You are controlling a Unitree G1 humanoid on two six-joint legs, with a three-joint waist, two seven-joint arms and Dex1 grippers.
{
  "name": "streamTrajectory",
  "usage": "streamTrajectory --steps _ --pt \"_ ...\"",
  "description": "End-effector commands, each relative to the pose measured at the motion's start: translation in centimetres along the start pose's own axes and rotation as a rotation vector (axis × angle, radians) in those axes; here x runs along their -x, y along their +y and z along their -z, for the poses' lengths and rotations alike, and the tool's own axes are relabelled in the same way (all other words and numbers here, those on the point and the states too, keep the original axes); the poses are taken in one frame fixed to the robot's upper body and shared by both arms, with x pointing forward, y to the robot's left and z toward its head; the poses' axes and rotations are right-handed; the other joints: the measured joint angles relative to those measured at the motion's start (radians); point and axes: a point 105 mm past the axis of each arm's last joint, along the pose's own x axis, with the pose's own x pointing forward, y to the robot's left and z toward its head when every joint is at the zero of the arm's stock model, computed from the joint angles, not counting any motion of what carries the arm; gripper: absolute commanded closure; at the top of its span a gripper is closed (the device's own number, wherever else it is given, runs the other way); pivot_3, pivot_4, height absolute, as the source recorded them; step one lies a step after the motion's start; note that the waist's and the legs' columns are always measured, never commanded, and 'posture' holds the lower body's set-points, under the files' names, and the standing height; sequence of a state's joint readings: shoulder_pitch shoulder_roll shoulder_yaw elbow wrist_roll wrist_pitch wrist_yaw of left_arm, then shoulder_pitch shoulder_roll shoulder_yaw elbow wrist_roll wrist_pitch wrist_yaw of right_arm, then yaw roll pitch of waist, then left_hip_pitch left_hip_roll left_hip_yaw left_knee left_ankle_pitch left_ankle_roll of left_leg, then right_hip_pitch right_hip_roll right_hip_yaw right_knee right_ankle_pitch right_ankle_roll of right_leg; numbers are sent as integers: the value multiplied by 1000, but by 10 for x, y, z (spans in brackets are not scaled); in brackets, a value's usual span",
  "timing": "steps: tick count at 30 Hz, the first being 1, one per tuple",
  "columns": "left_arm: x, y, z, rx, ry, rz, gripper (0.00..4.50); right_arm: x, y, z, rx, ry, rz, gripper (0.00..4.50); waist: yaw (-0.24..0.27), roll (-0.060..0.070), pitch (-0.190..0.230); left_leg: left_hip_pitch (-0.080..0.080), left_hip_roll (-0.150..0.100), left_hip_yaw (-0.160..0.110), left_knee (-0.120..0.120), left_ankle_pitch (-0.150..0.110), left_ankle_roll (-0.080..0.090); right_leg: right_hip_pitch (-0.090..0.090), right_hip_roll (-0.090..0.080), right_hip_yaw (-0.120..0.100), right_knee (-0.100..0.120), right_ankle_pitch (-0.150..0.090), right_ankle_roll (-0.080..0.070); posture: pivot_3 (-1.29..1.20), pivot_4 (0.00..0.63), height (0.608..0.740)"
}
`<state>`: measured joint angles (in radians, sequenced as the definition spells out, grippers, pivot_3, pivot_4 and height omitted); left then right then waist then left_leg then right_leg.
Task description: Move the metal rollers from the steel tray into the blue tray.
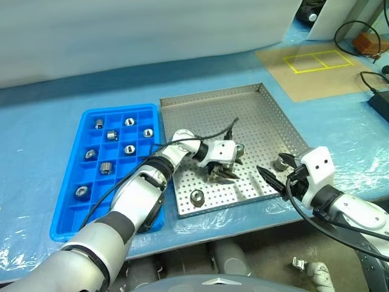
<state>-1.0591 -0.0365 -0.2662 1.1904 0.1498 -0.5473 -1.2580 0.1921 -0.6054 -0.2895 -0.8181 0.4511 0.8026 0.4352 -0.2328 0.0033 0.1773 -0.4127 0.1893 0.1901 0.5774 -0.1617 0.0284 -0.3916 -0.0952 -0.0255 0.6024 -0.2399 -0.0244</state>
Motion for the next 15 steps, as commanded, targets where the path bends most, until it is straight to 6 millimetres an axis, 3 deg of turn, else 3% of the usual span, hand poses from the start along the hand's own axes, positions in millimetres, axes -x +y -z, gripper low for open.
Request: streamTrajectory --steps 1,8,11,15 --pt "17 18 -32 -54 -132 -31 2589 -4 2 -10 32 -44 -22 780 1 0 0 0 0 0 0 0 0 0 0 0 0 0 0 -624 150 740" --pt "52 22 -31 -108 -95 -56 2589 -18 0 -20 52 -81 -79 780 4 0 0 1 0 0 0 0 0 0 0 0 1 0 0 -531 150 740" --pt "85 17 -21 -100 -30 -68 2589 -32 -1 -30 67 -115 -144 780 5 0 0 1 0 0 0 0 0 0 0 0 2 0 0 -464 150 740" --pt "113 9 -11 -65 28 -115 2589 -50 4 -39 88 -143 -229 780 32 1 1 3 2 -2 -1 1 -1 0 2 0 4 0 0 -357 150 740"
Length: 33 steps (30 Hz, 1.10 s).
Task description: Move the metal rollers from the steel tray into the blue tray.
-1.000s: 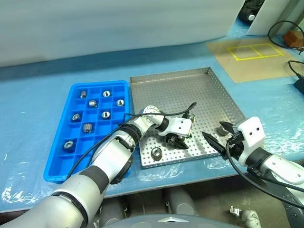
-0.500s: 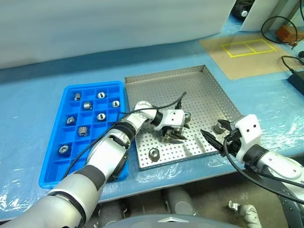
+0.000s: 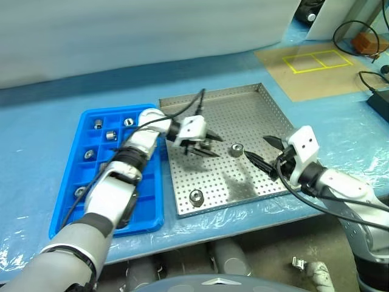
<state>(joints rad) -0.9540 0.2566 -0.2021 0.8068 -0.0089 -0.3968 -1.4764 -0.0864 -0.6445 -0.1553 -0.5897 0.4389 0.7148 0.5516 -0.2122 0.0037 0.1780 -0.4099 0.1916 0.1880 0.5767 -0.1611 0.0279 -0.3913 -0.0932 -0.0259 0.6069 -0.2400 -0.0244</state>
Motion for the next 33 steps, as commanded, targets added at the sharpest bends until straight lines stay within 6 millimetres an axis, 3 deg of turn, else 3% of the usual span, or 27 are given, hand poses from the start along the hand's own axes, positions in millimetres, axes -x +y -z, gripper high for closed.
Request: streamTrajectory --steps 1,5,15,20,25,29,33 --pt "21 1 -5 3 -1 -68 2589 -16 10 -12 32 -50 -110 780 25 1 0 0 1 0 0 0 0 0 1 0 0 0 0 -320 150 740" --pt "46 2 -2 32 46 -179 2589 -32 30 -18 21 -64 -295 780 100 1 1 -1 1 0 -1 1 -1 -1 0 0 1 0 -1 -202 150 740" --pt "93 -7 -10 65 128 -383 2589 -74 46 -27 83 -100 -512 780 266 1 1 -1 4 5 -3 4 -10 -10 0 2 12 0 -2 13 150 740" --pt "121 -42 -13 169 186 -426 2589 -90 59 -26 91 -115 -598 780 285 1 1 -1 6 7 -5 6 -16 -14 1 3 16 -1 -2 105 150 740" --pt "130 -70 -9 242 232 -416 2589 -97 63 -24 96 -118 -632 780 309 1 1 1 8 6 -12 11 -24 -16 4 1 17 -1 -2 149 150 740" --pt "140 -107 4 357 305 -375 2589 -103 68 -22 110 -117 -666 780 312 1 1 2 9 6 -14 12 -26 -16 5 1 17 -1 -3 186 150 740" --pt "139 -125 10 397 332 -357 2589 -108 69 -23 119 -119 -679 780 320 0 1 3 10 6 -16 13 -27 -16 6 1 16 -2 -4 205 150 740"
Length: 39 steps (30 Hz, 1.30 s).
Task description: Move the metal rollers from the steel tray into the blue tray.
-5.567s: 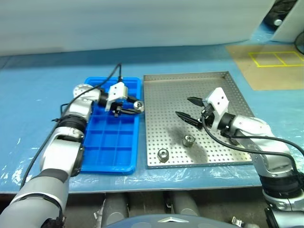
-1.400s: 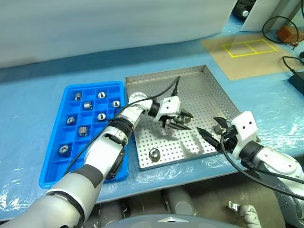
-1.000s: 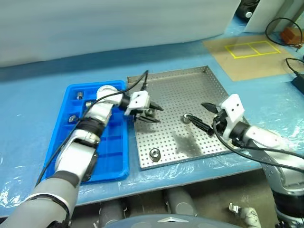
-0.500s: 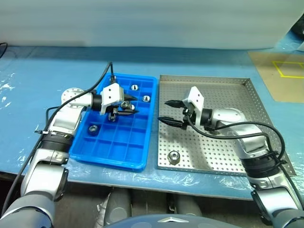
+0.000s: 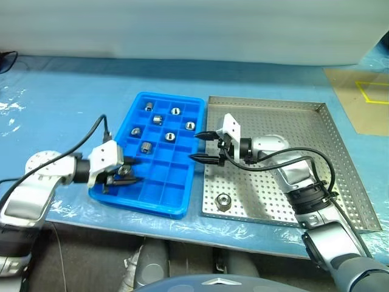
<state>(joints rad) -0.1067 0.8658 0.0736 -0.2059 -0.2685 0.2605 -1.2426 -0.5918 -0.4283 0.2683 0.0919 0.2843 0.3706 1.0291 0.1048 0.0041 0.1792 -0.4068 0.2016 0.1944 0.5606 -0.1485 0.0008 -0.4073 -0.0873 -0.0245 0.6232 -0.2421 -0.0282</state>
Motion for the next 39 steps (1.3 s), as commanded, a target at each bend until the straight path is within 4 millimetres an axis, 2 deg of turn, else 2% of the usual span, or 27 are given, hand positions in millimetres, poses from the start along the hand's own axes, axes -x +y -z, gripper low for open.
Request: streamTrajectory --steps 1,5,16,17,21,25,27,29,32,36,39 --pt "6 -4 -8 -39 -3 -10 2589 -5 0 -13 58 -30 -27 780 6 0 0 0 0 0 0 0 0 0 0 0 0 0 0 207 150 740" --pt "0 -3 0 -36 -1 -45 2589 -6 0 -12 66 -28 -32 780 20 0 0 0 0 0 0 0 0 0 0 0 0 0 0 209 150 740" --pt "-22 -10 -5 -32 -62 27 2589 3 -5 -11 74 -19 19 780 20 0 0 1 1 0 0 1 -1 0 1 0 1 0 0 160 150 740" --pt "-23 -11 -6 -27 -69 39 1842 3 -6 -11 71 -19 26 780 19 0 0 1 1 0 0 1 -1 0 2 0 1 0 0 157 150 740" --pt "-25 -8 -2 -33 -52 37 587 6 -6 -9 67 -16 42 780 19 0 0 1 2 0 0 1 -2 0 3 1 1 0 0 143 150 740" --pt "-26 -5 -4 -50 -54 36 587 8 -6 -9 65 -16 53 780 18 0 0 1 3 0 0 1 -2 0 4 1 1 0 0 135 150 740" --pt "-27 5 -13 -78 -84 -11 587 9 -7 -9 64 -17 56 780 18 0 0 2 3 0 0 1 -2 0 5 1 1 0 0 130 150 740" --pt "-28 17 -33 -104 -159 -60 587 11 -8 -9 63 -17 69 780 21 0 0 2 4 0 0 2 -3 0 5 1 1 0 0 121 150 740" --pt "-32 22 -58 -102 -255 -67 587 20 -10 -9 58 -10 93 780 20 0 0 1 3 0 2 3 -4 1 5 1 2 0 -1 88 150 740" --pt "-42 25 -79 -112 -325 -20 587 42 -14 -5 44 21 155 780 18 -1 0 2 3 1 2 4 -6 1 5 2 3 1 -1 0 150 740" --pt "-54 24 -84 -127 -339 40 587 60 -9 4 24 64 197 780 14 -1 -1 2 4 3 2 4 -7 1 7 2 2 1 -1 -58 150 740"
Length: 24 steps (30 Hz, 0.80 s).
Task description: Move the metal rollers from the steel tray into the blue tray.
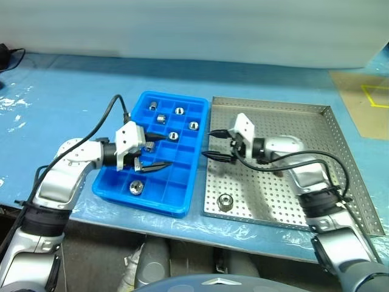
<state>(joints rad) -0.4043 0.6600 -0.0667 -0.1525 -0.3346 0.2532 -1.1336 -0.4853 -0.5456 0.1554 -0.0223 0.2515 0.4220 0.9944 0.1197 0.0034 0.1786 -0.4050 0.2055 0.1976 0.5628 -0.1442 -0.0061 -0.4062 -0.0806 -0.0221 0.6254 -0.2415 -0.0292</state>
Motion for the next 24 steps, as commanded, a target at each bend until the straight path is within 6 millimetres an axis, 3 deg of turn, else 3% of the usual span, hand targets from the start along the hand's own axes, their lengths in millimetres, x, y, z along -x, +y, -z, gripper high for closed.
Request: streamTrajectory --steps 1,9,16,24 --pt "-13 -2 -4 -11 -30 78 587 21 7 -4 4 -4 26 780 -5 0 0 0 0 0 0 0 0 0 0 0 0 0 0 -86 150 740" --pt "-33 -23 2 -15 -48 319 587 62 49 31 -95 173 -18 780 -38 0 0 2 1 1 0 -2 3 1 1 2 -1 0 0 -196 150 740" --pt "-45 -39 11 21 -40 405 587 51 71 43 -159 185 -44 780 -78 0 -1 4 1 1 0 -2 4 1 1 3 -1 1 -1 -214 150 740" --pt "-43 -43 10 32 -20 402 587 36 80 42 -154 175 -123 780 -80 1 -1 4 1 0 0 -2 4 1 1 3 -1 1 -1 -177 150 740"
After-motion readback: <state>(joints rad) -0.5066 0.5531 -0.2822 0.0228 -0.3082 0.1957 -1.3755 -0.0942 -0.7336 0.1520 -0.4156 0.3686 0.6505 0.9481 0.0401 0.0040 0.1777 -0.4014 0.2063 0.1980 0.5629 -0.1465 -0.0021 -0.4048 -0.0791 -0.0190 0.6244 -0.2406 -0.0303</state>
